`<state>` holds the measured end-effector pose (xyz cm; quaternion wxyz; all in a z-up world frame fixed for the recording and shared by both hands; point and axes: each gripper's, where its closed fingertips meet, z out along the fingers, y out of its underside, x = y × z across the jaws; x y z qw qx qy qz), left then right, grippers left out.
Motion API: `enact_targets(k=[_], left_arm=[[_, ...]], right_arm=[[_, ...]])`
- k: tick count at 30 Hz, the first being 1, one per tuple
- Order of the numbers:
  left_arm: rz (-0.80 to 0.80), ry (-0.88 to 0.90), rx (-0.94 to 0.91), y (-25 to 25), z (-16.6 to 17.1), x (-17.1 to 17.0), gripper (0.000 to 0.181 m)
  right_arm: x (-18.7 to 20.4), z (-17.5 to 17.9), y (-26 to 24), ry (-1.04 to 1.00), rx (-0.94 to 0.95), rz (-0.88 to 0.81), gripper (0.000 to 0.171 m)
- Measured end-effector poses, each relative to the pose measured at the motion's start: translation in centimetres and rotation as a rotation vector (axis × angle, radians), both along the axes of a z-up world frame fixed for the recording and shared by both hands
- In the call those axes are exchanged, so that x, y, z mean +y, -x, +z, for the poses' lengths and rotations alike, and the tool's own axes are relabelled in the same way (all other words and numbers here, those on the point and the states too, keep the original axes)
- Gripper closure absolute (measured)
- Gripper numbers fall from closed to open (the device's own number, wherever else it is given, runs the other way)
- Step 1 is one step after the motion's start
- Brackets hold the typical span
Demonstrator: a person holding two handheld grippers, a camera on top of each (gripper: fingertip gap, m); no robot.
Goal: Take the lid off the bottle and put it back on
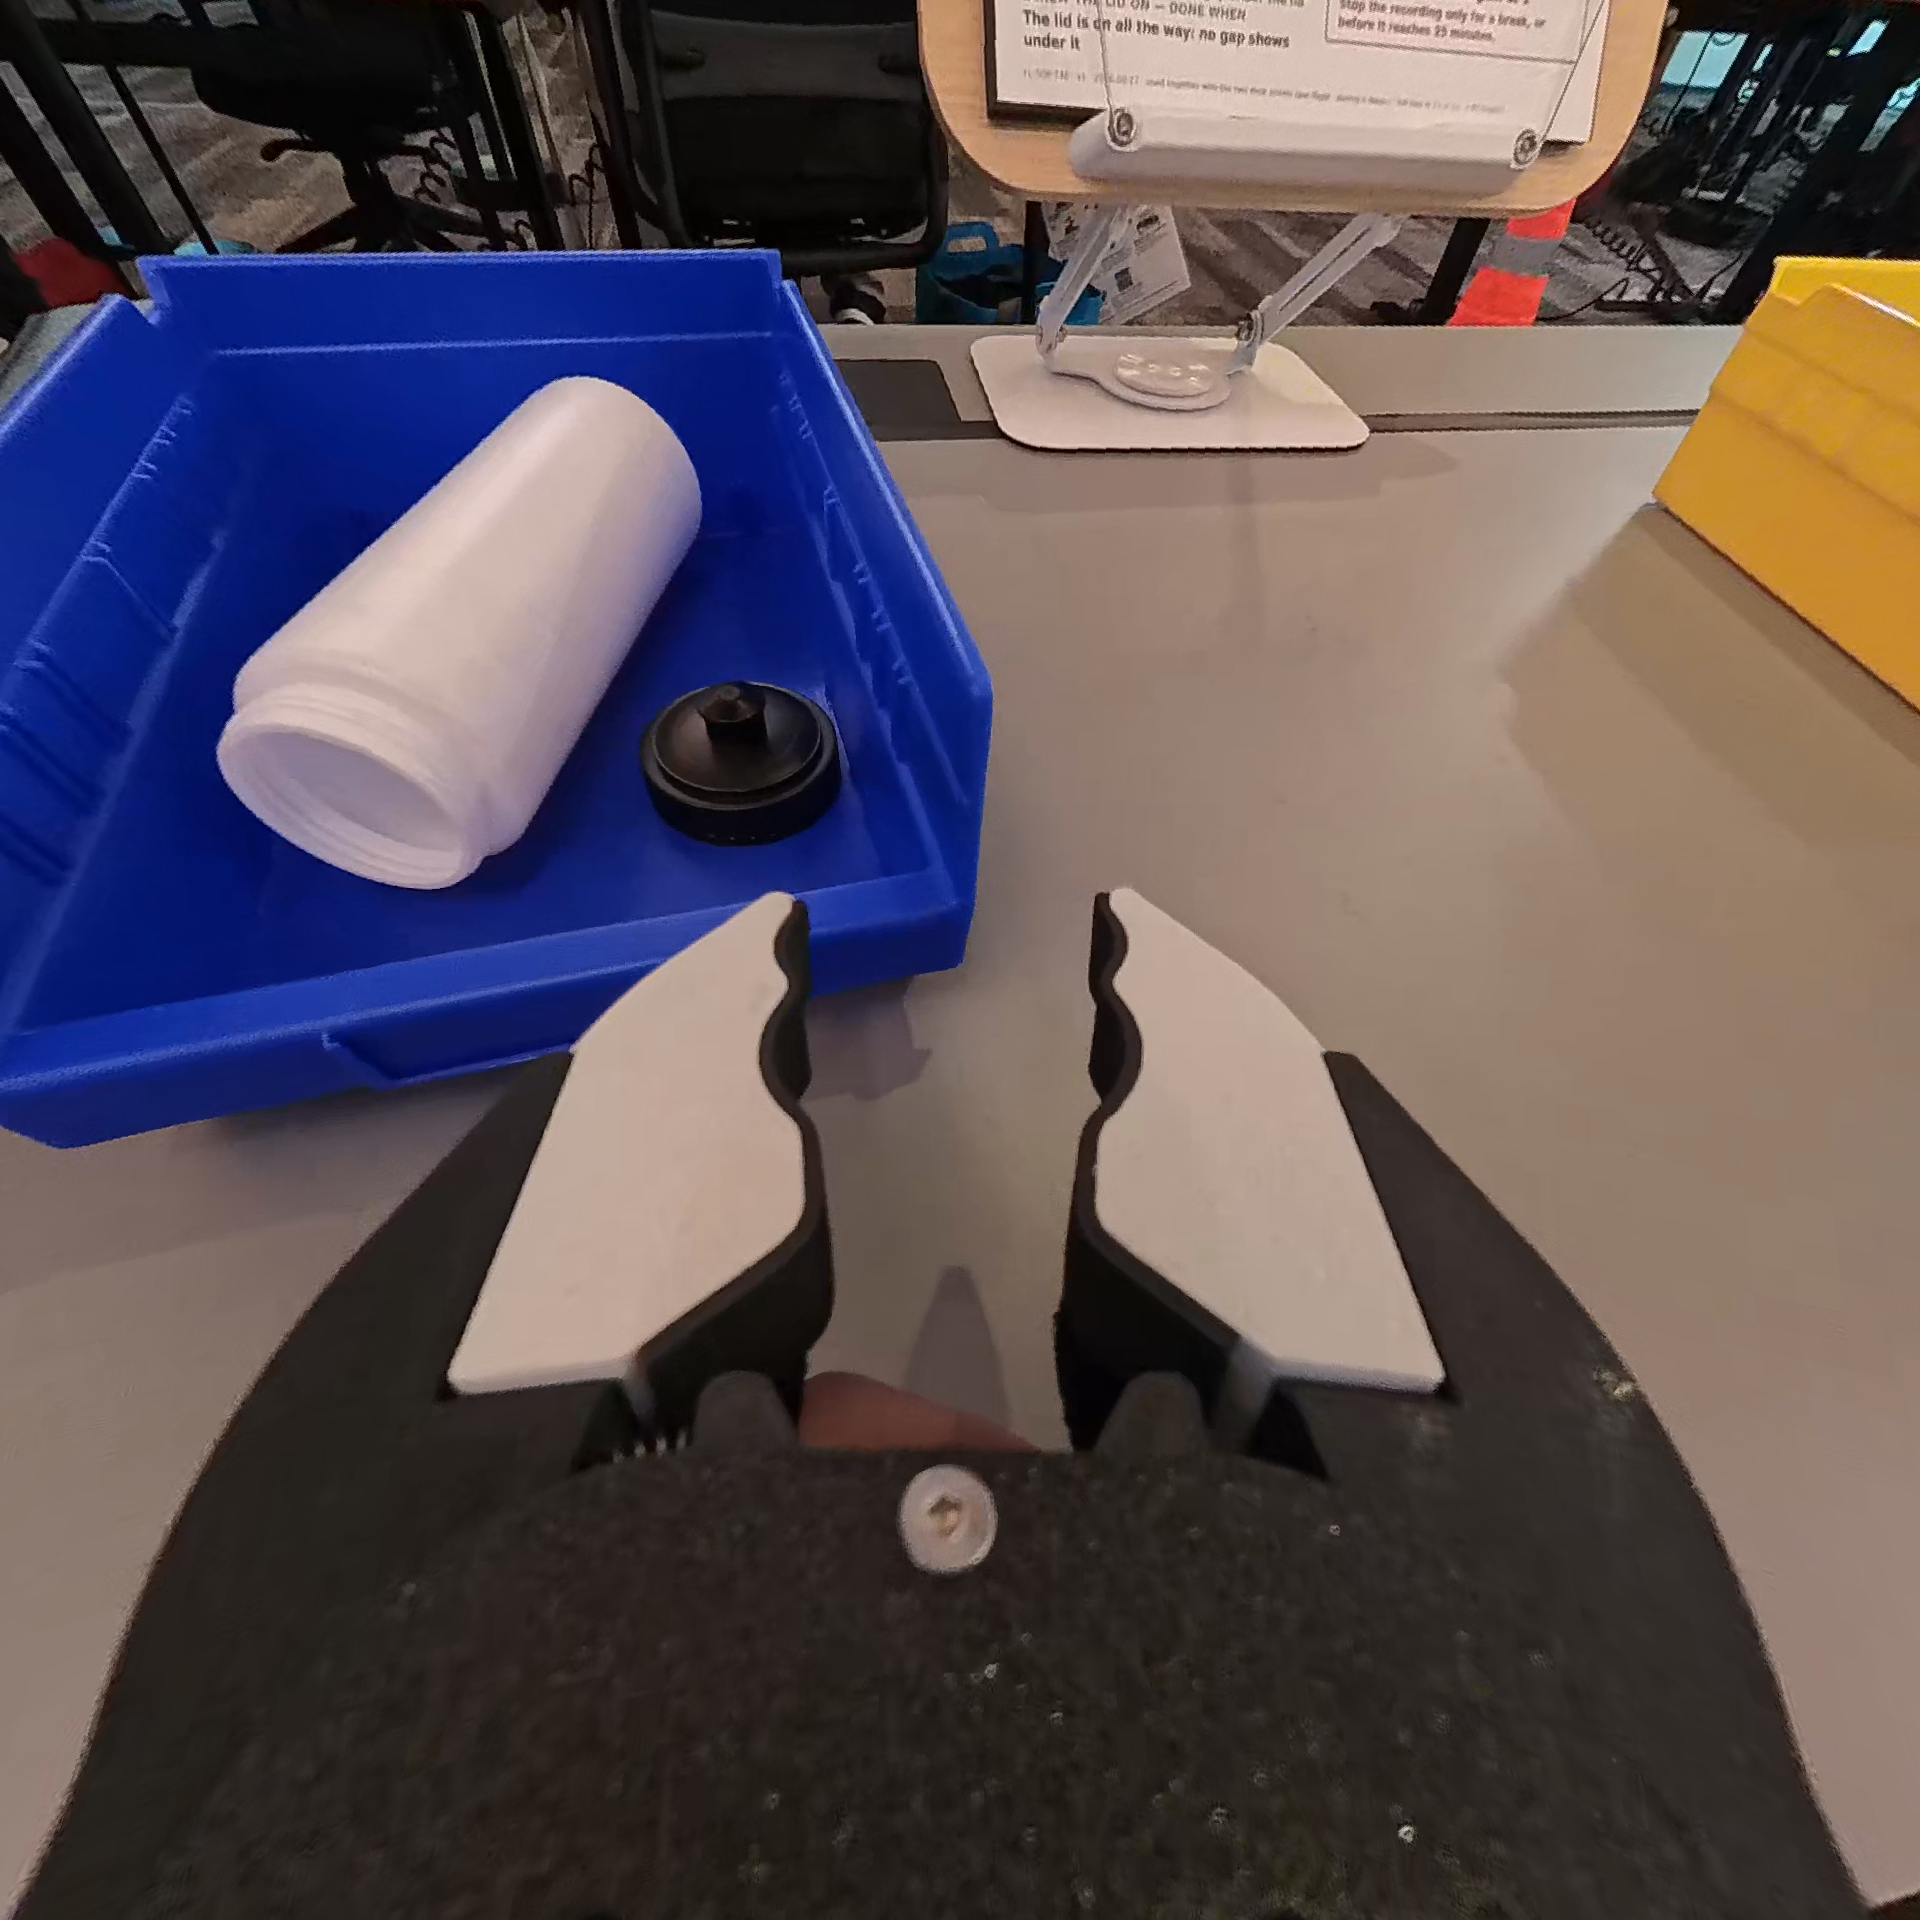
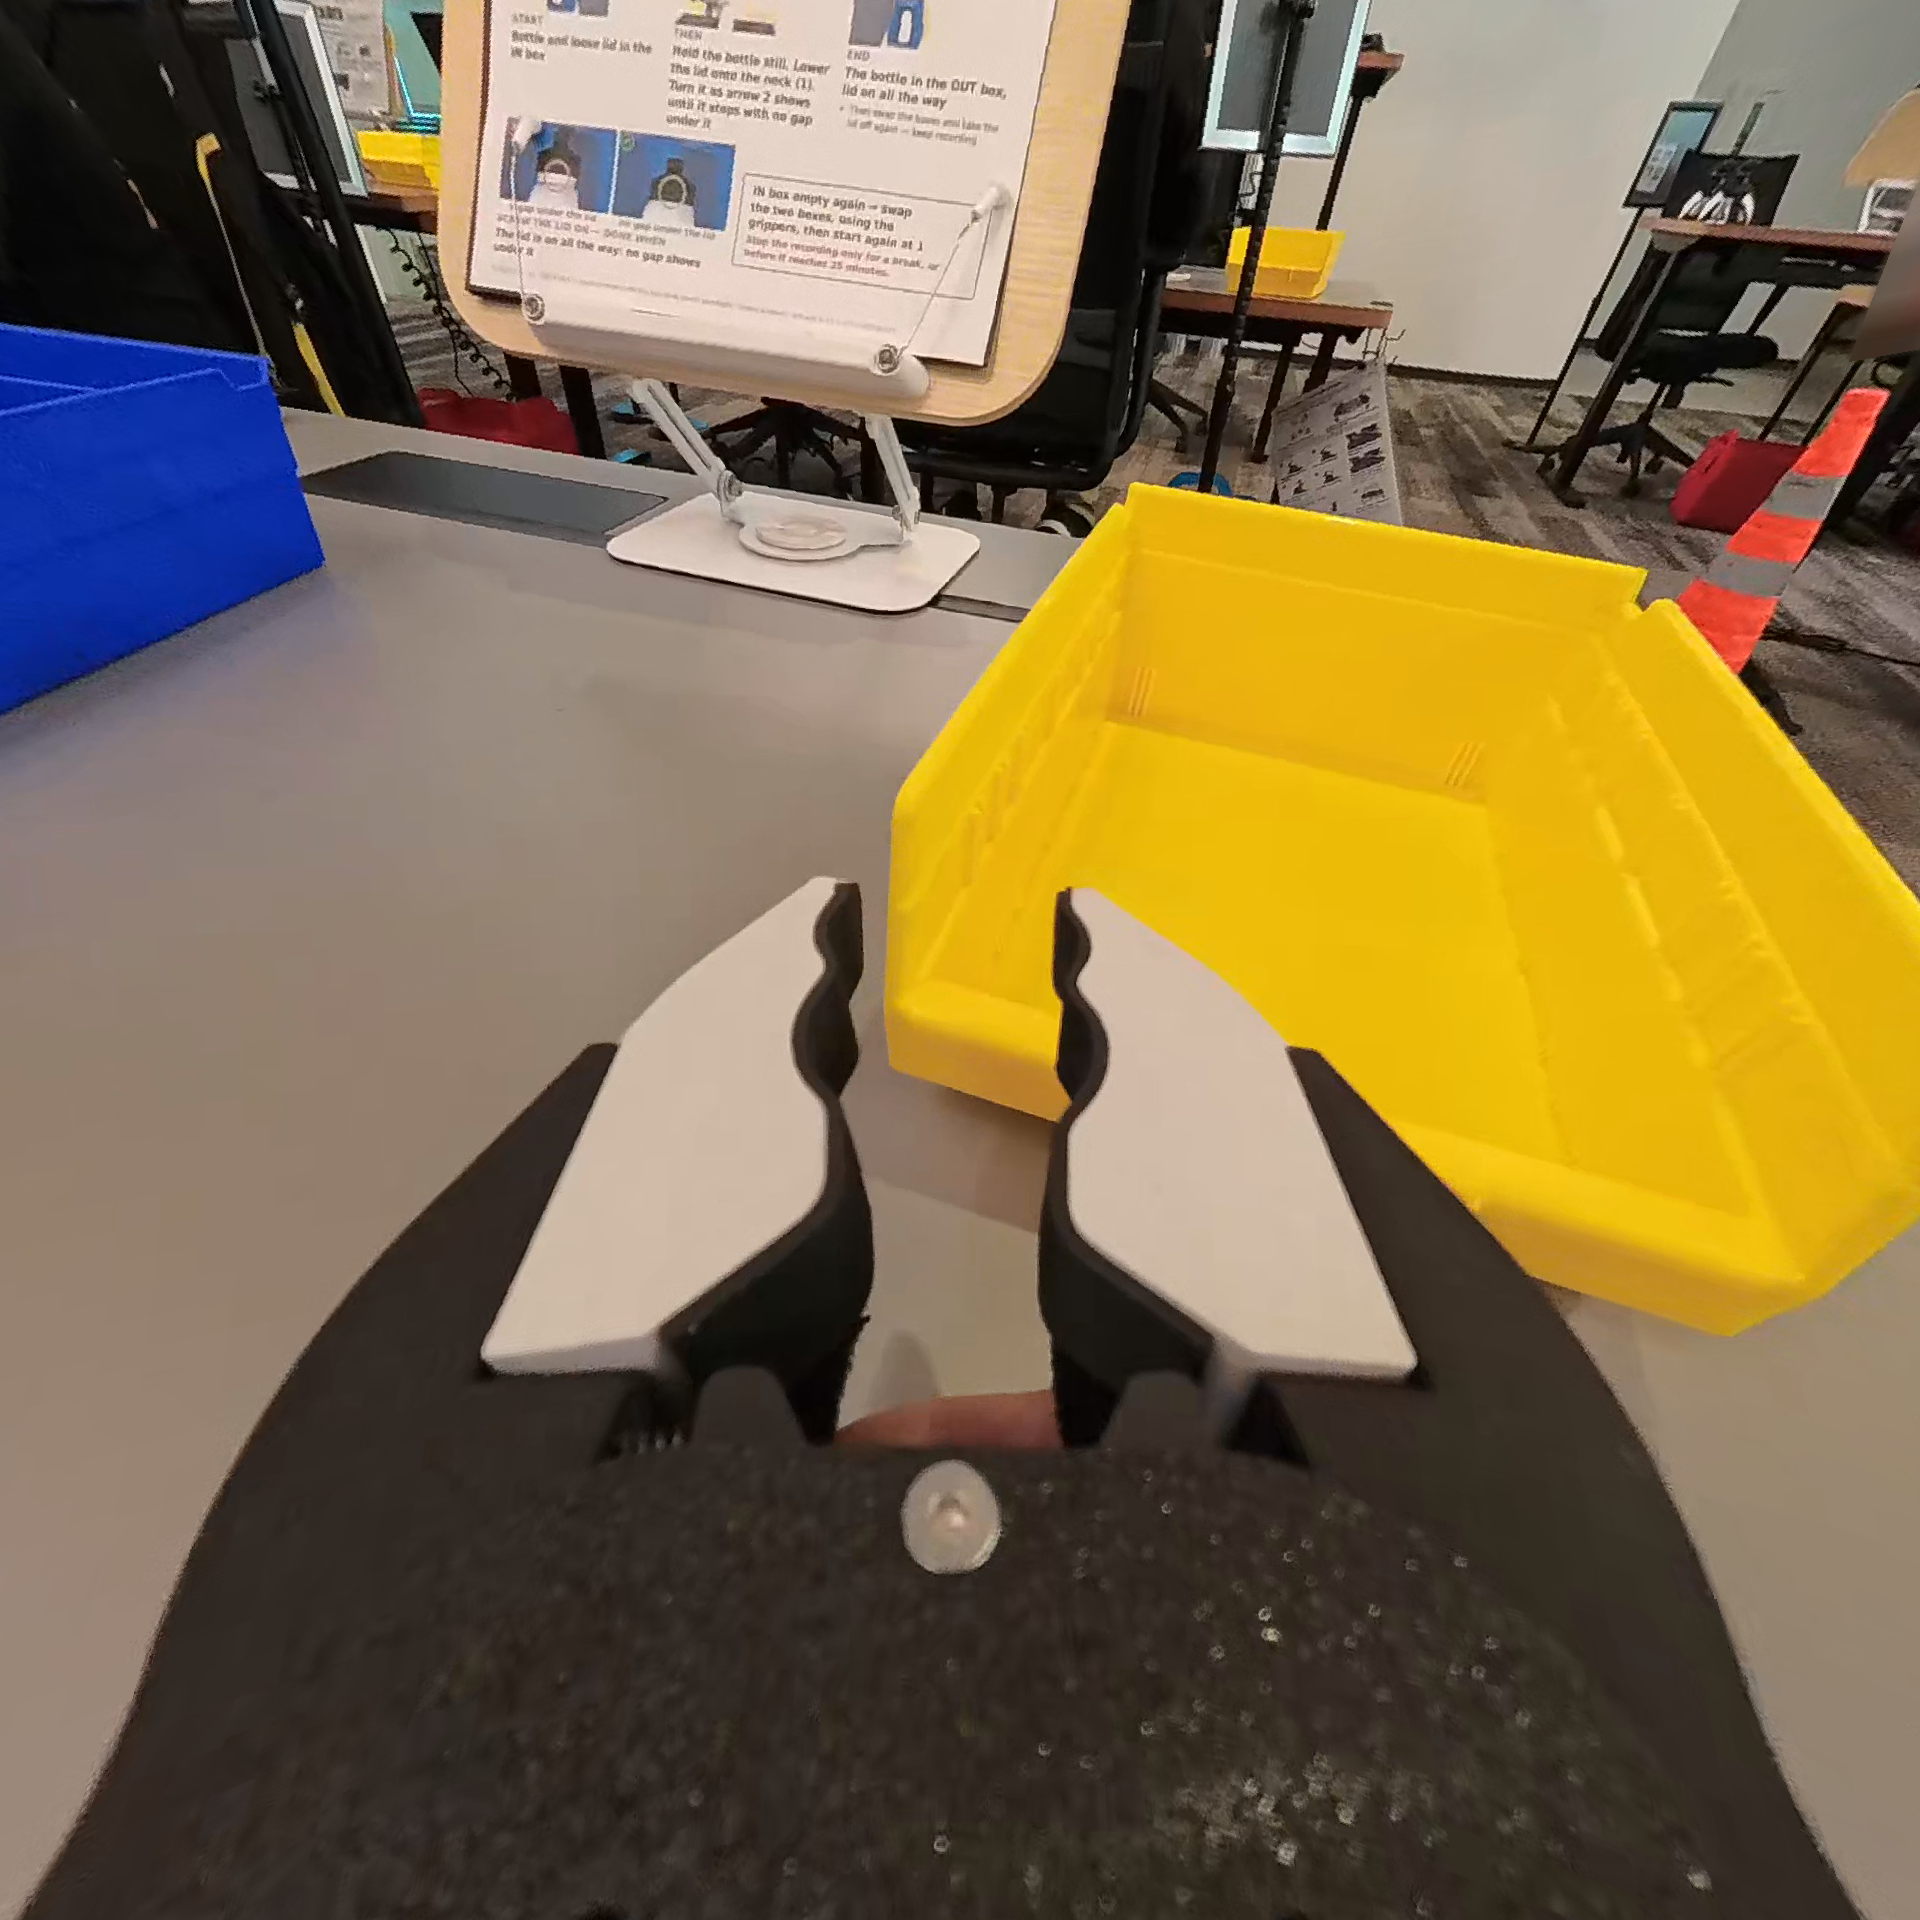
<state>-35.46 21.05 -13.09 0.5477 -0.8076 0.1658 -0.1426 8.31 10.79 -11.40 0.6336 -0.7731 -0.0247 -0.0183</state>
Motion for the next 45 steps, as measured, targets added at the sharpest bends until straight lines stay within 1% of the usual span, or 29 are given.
enact_targets(k=[6,8,10,13,18,20,22,24,25,27,29,31,32,34,35,37,39,41,42,45], left_arm=[[-0.024,0.018,0.009,-0.4,-0.4,-0.2,0.130],[-0.015,0.065,0.020,-0.3,-1.1,-0.2,0.131],[-0.030,0.119,-0.006,-0.5,-1.7,-0.3,0.130],[-0.034,0.142,-0.061,-0.5,-1.7,-0.3,0.130],[-0.056,0.161,-0.056,-0.8,-2.0,-0.4,0.129],[-0.123,0.167,-0.014,-1.2,-1.9,-0.7,0.126],[-0.243,0.177,0.103,-1.2,-1.4,-0.7,0.122],[-0.241,0.170,0.224,0.8,-0.4,1.2,0.124],[-0.271,0.179,0.269,1.5,0.0,2.0,0.124],[-0.370,0.216,0.360,2.2,0.6,3.9,0.115],[-0.438,0.254,0.478,2.9,0.5,6.4,0.108],[-0.511,0.306,0.567,2.7,-0.2,8.5,0.106],[-0.547,0.340,0.609,2.5,-0.9,9.3,0.104],[-0.597,0.393,0.690,2.3,-2.5,10.8,0.102],[-0.610,0.409,0.729,2.4,-3.3,11.6,0.103],[-0.652,0.450,0.757,2.1,-4.9,12.4,0.105],[-0.695,0.469,0.760,1.7,-5.8,13.0,0.107],[-0.718,0.470,0.780,1.7,-6.4,13.6,0.107],[-0.731,0.465,0.785,1.6,-6.6,13.8,0.113],[-0.771,0.485,0.785,1.2,-7.3,13.8,0.114]], right_arm=[[0.1,-0.6,0.2,0.028,0.014,0.013,0.136],[0.1,-0.5,0.4,0.027,0.009,0.019,0.136],[0.2,-0.6,0.6,0.030,0.003,0.026,0.136],[0.2,-0.7,0.9,0.038,-0.004,0.036,0.136],[0.2,-0.7,0.9,0.037,-0.008,0.038,0.136],[0.2,-0.7,0.9,0.037,-0.002,0.036,0.136],[0.2,-1.0,0.9,0.048,0.007,0.035,0.136],[0.1,-1.2,1.1,0.054,0.027,0.041,0.136],[0.1,-1.2,1.3,0.053,0.034,0.049,0.136],[0.1,-1.2,1.7,0.057,0.027,0.061,0.136],[0.0,-1.2,2.1,0.061,0.017,0.069,0.135],[-0.2,-1.0,3.2,0.070,0.042,0.105,0.133],[-0.4,-1.1,4.3,0.094,0.067,0.145,0.128],[-0.9,-1.7,7.7,0.178,0.114,0.260,0.111],[-1.3,-2.2,9.7,0.225,0.123,0.332,0.107],[-2.3,-3.4,13.3,0.315,0.101,0.454,0.103],[-2.9,-4.4,15.7,0.357,0.045,0.528,0.103],[-3.1,-5.1,17.3,0.382,0.003,0.582,0.104],[-3.1,-5.4,17.9,0.393,-0.006,0.602,0.104],[-2.9,-5.8,18.9,0.417,0.012,0.640,0.104]])
